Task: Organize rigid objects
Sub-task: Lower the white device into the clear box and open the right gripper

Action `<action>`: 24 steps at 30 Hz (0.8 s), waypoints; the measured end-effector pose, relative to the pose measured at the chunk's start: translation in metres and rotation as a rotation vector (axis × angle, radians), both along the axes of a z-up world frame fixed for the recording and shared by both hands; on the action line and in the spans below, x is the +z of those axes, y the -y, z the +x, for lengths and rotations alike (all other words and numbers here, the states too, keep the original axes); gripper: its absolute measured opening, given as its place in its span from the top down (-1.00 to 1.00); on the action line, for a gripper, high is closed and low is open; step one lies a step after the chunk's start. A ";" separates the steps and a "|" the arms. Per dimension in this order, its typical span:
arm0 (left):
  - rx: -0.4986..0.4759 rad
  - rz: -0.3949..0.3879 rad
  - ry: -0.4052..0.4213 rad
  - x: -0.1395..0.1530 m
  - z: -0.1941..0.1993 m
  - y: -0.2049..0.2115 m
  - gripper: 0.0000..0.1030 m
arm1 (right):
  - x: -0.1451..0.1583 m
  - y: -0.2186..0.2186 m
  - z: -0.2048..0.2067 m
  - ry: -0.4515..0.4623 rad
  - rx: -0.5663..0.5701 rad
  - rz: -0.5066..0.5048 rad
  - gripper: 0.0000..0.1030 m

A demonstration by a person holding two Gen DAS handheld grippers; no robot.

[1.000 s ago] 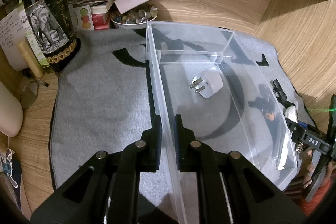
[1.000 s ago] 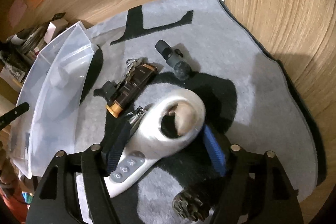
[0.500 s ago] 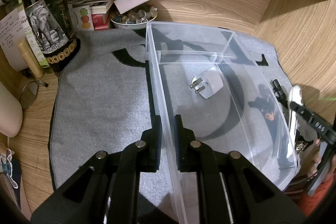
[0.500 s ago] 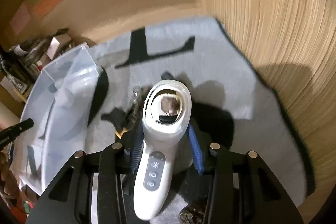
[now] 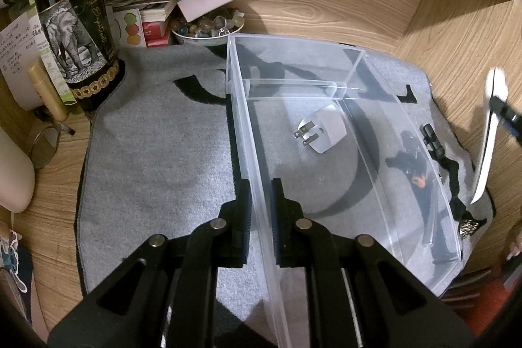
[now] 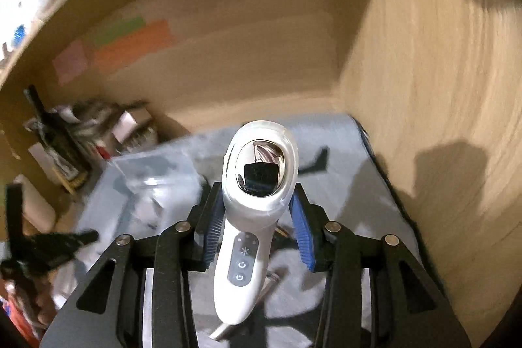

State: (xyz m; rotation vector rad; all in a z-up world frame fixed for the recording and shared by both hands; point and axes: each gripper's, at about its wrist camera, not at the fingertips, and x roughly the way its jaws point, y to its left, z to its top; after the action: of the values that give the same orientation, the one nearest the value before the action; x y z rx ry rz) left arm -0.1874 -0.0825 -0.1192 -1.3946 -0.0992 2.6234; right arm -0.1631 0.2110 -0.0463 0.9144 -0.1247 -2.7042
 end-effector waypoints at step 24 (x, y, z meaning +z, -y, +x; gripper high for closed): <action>-0.005 0.003 -0.005 0.001 -0.001 -0.003 0.78 | -0.040 0.141 -0.029 0.095 0.344 0.182 0.29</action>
State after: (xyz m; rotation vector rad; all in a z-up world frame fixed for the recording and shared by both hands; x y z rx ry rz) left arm -0.1884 -0.0793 -0.1182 -1.3858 -0.0986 2.6219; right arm -0.1919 0.0701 -0.0865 1.0111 0.2419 -2.3813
